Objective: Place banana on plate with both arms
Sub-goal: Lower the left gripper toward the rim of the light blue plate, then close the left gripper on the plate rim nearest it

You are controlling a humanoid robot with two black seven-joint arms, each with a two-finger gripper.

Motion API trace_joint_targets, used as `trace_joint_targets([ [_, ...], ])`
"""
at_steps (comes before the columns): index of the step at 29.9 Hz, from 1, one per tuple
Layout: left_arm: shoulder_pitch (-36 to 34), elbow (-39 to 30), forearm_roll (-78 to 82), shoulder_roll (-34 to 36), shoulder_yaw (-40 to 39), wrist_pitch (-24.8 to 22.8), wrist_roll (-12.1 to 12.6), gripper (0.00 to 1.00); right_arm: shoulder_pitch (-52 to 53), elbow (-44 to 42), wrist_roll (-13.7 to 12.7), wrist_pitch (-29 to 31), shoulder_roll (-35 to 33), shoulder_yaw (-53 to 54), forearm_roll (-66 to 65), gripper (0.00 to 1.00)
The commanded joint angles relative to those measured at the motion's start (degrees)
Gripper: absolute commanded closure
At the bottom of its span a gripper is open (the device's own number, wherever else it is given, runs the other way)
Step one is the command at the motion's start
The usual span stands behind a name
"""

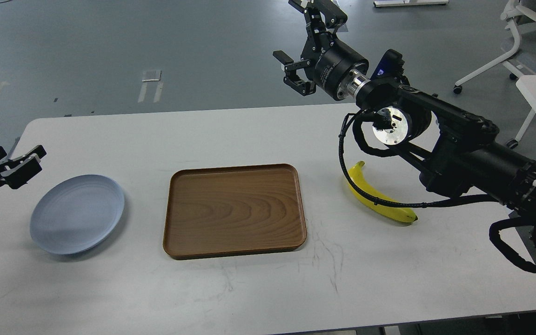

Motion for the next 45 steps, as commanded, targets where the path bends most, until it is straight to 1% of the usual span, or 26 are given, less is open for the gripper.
trace_joint_targets([
  [1, 0.48, 1.05, 0.26, -0.08, 0.21, 0.07, 0.00, 0.03, 0.61, 0.03, 0.00, -0.05, 0.00, 0.00, 0.17, 0.00],
  [4, 1.71, 3.94, -0.01, -0.87, 1.53, 0.16, -0.09, 0.03, 2.37, -0.06, 0.00, -0.05, 0.35, 0.00, 0.61, 0.00],
  [7, 1.97, 8.33, -0.01, -4.55, 2.23, 0.25, -0.27, 0.03, 4.56, -0.15, -0.61, 0.04, 0.62, -0.08, 1.31, 0.00],
  [9, 2.58, 12.89, -0.44, -8.15, 3.02, 0.16, -1.75, 0.03, 6.76, -0.23, -2.80, 0.04, 0.97, -0.26, 4.20, 0.00],
  [12, 3.64, 15.72, -0.71, -10.09, 3.37, 0.07, -2.99, 0.03, 8.08, -0.58, -4.21, -0.05, 0.97, -0.78, 5.27, 0.00],
  [15, 3.99, 16.52, -0.80, -11.59, 3.37, -0.28, -3.08, 0.03, 8.35, -0.85, -4.39, -0.05, 0.97, -1.93, 5.36, 0.00],
  [22, 4.87, 16.78, -0.88, -12.30, 3.90, -0.54, -3.08, 0.03, 7.65, -0.85, -4.31, -0.05, 0.62, -2.02, 5.36, 0.00],
  [25, 5.58, 19.06, -1.06, -13.61, 4.25, -0.54, -2.99, 0.03, 7.56, -0.67, -4.31, -0.23, 0.44, -2.02, 5.36, 0.00],
  [26, 5.49, 20.89, -1.76, -14.57, 4.25, -0.63, -3.08, 0.03, 7.56, -0.67, -4.22, -0.49, 0.44, -1.93, 5.36, 0.00],
  [29, 5.66, 24.42, -3.08, -15.02, 4.34, -0.63, -3.75, 0.03, 7.56, -0.67, -4.22, -0.58, 0.18, -1.93, 5.36, 0.00],
  [31, 5.66, 25.39, -3.08, -15.11, 4.34, -0.63, -3.75, 0.03, 7.56, -0.67, -4.22, -0.58, 0.09, -1.93, 5.36, 0.00],
  [45, 6.19, 24.61, -3.78, -17.48, 4.25, -0.81, -3.75, 0.03, 7.47, -0.67, -4.22, -0.93, -0.35, -2.19, 5.36, 0.00],
])
